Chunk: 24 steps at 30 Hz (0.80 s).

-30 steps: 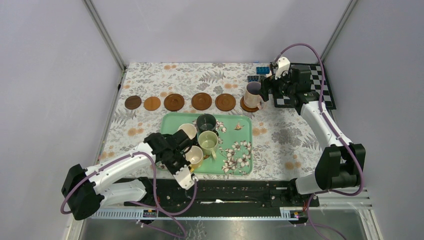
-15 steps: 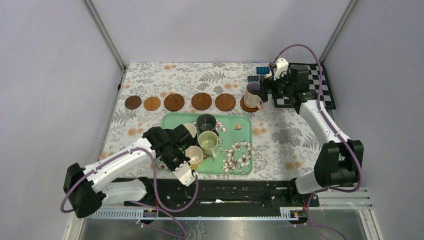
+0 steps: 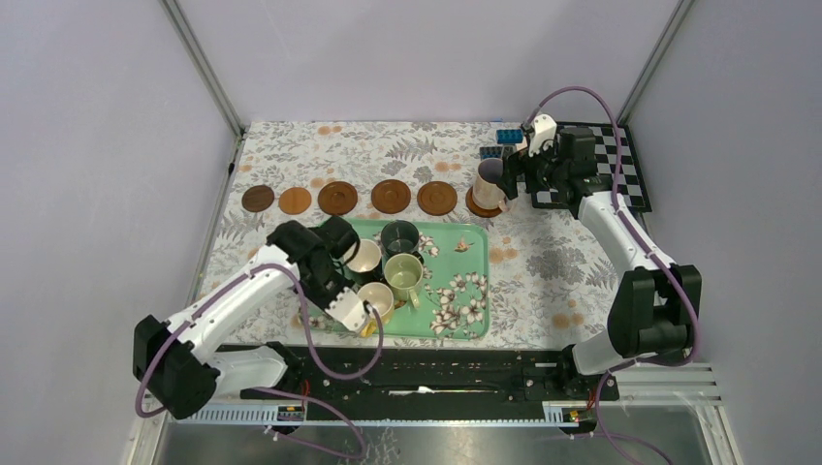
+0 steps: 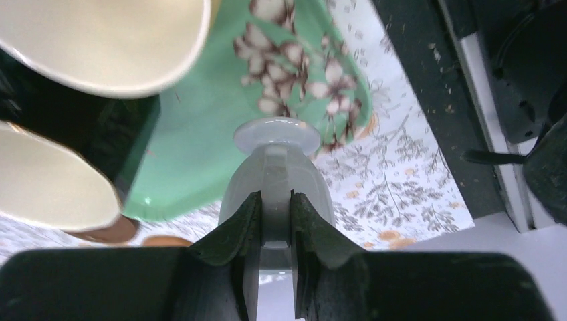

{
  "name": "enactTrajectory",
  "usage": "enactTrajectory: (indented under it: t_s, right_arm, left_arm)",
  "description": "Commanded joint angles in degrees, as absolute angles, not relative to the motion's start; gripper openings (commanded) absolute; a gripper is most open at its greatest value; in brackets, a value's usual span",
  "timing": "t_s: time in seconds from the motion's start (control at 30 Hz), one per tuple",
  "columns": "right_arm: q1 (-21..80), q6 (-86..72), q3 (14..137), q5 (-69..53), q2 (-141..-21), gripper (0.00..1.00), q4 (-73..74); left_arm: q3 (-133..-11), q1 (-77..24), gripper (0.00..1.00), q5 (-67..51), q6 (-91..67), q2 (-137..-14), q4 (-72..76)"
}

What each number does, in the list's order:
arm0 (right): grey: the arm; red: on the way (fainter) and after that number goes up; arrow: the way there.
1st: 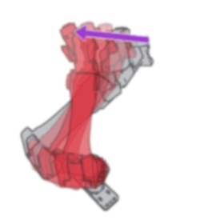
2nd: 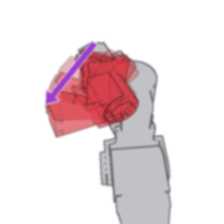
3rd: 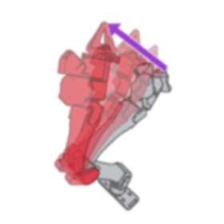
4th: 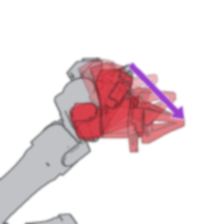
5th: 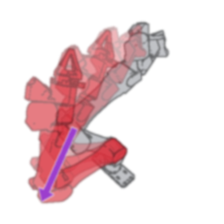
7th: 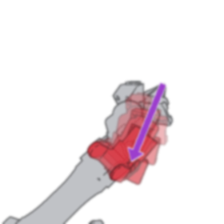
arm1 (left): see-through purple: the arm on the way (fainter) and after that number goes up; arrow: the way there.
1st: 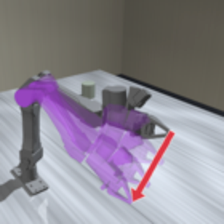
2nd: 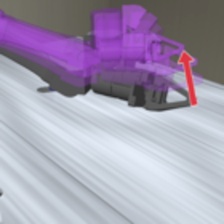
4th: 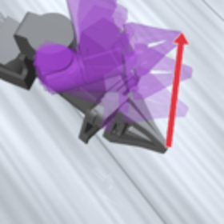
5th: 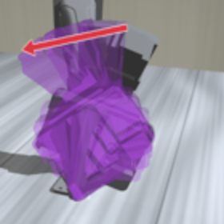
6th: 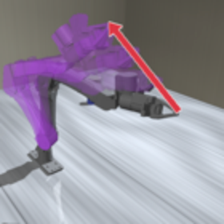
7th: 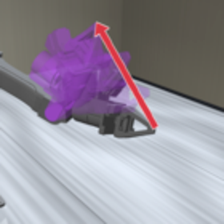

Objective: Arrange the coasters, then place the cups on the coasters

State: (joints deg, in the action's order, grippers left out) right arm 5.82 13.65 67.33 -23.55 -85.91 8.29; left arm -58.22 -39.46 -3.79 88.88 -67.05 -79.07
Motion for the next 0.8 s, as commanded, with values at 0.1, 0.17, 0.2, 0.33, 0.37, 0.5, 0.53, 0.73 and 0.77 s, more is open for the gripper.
enactTrajectory:
  t_s: [0.1,0.17,0.2,0.33,0.37,0.5,0.53,0.73,0.77]
  right_arm:
    - [5.6,12.3,70.6,-25.1,-86.6,1.00,6.7]
    - [5.7,12.1,70.7,-25.0,-86.7,1.00,6.7]
    - [5.6,12.2,70.7,-25.0,-86.8,1.00,6.7]
    - [5.6,12.6,70.3,-24.6,-86.5,1.00,6.7]
    - [5.6,12.6,70.3,-24.5,-86.5,1.00,6.7]
    - [5.6,12.5,70.4,-24.6,-86.7,1.00,6.6]
    - [5.6,12.5,70.4,-24.5,-86.7,1.00,6.7]
    - [5.6,11.4,70.8,-24.7,-87.0,1.00,6.2]
    - [5.6,11.3,70.8,-24.8,-87.1,1.00,6.2]
  left_arm:
    - [-65.7,-23.4,0.00,4.1,99.6,-74.5,-75.2]
    - [-69.9,-20.3,0.00,4.5,100.0,-78.5,-74.6]
    - [-72.0,-19.2,0.00,4.6,99.9,-80.3,-74.5]
    - [-78.2,-16.5,0.00,5.7,100.8,-85.1,-73.0]
    - [-78.8,-15.6,0.00,6.5,101.4,-86.0,-71.7]
    - [-80.3,-11.1,0.00,11.9,104.6,-90.7,-65.5]
    - [-81.1,-9.8,0.00,12.9,105.1,-92.2,-64.1]
    - [-86.1,-3.4,0.00,20.9,106.3,-101.2,-52.1]
    - [-86.7,-2.7,0.00,21.8,106.4,-102.5,-50.5]
